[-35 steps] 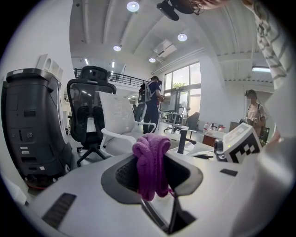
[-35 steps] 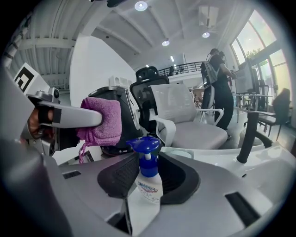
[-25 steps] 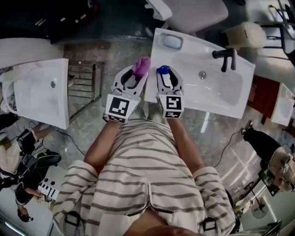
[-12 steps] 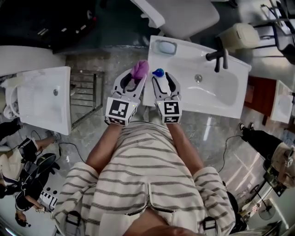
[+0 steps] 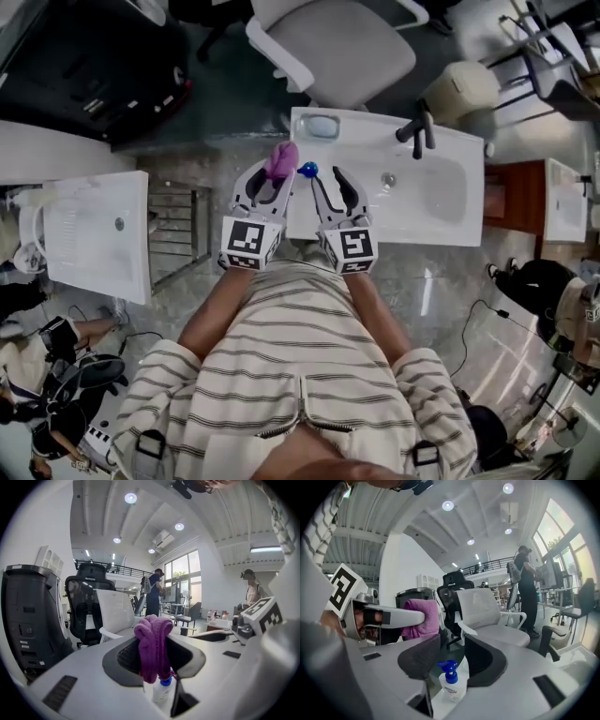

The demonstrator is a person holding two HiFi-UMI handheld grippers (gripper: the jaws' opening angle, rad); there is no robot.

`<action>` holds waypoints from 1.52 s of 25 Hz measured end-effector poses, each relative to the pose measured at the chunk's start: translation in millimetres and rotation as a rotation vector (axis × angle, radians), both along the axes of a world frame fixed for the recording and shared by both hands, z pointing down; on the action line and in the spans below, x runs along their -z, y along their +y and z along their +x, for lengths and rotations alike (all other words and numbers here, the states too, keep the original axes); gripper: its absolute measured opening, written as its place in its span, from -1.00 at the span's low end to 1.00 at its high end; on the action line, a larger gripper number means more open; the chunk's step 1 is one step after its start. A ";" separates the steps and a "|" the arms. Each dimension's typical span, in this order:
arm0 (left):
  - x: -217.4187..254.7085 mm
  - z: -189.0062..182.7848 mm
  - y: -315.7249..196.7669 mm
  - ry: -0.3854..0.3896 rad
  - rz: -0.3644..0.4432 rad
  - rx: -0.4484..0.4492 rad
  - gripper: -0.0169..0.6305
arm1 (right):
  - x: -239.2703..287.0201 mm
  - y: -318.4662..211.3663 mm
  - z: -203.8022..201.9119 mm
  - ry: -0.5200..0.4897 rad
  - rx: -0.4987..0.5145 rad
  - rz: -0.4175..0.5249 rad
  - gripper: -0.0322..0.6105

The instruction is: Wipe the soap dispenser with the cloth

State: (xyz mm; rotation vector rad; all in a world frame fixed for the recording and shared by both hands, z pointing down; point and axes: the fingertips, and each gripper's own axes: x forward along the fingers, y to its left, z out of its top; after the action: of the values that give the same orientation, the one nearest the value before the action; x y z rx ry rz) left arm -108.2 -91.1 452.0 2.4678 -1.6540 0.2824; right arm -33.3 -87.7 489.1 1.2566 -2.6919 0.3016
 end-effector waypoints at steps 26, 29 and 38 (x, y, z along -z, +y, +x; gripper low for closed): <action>58.7 35.7 21.3 -0.021 0.158 -0.016 -0.55 | 100.0 8.9 56.9 -0.104 -0.128 0.145 -0.91; 58.8 35.3 20.8 -0.020 0.159 -0.014 -0.55 | 99.7 7.8 56.4 -0.103 -0.127 0.142 -0.91; 57.9 30.3 20.5 -0.010 0.154 -0.002 -0.55 | 95.8 3.8 60.4 -0.108 -0.135 0.134 -0.91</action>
State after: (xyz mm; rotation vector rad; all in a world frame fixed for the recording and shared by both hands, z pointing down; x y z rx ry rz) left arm -78.0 -70.5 394.1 2.5816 -1.7390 0.1735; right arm 27.1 -84.0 393.3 1.5054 -2.7629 0.2131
